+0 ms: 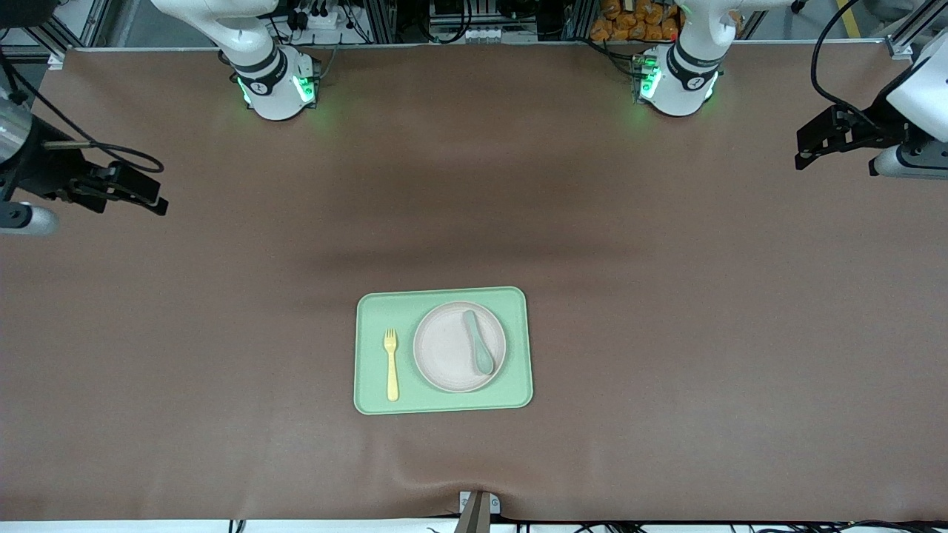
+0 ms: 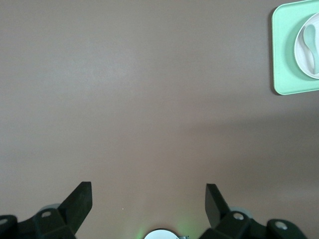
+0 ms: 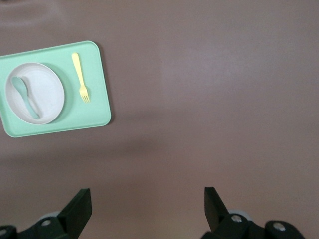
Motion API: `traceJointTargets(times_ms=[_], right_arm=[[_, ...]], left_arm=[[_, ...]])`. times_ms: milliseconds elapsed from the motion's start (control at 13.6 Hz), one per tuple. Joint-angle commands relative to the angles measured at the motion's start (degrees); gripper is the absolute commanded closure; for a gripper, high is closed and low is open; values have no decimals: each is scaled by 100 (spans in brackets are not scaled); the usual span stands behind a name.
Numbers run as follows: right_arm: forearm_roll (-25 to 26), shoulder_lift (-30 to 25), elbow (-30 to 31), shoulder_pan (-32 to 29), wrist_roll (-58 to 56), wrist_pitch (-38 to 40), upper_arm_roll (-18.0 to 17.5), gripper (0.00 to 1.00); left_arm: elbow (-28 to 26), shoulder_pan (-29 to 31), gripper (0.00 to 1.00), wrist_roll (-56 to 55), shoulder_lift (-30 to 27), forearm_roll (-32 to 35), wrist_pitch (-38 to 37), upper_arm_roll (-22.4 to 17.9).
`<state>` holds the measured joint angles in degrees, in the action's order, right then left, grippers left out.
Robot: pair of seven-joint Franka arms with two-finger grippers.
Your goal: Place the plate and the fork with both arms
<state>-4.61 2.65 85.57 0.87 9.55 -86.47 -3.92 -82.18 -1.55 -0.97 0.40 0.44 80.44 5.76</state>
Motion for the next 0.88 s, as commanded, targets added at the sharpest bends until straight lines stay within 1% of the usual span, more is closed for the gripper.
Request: traceJointTargets(times_ms=[0,220,294,441,514,661,808], right_arm=[[100,-721,1075,-17,-216,-309,-21,0],[495,-634,884,-17,-269,-353,-30,0],[627,-529,630,-26,-322,-336,-30,0],[637,-143,51,-78,-358,-56,-30,0],[637,-98,-83,-96,-366,67,-30,0],[655,-98,-128,-79,-453,156,-39,0],[654,-133,-128,-114,-1058,174,-13,0]], left_arm=[[53,23,0,106,-14,9,15,13],[53,32,0,106,-32,18,7,-5],[53,23,0,106,-40,18,6,-5],[53,23,0,106,-40,9,-2,4],[53,23,0,97,-40,9,-2,13],[53,32,0,97,-40,9,-2,13],[53,32,0,97,-40,9,-2,-5]])
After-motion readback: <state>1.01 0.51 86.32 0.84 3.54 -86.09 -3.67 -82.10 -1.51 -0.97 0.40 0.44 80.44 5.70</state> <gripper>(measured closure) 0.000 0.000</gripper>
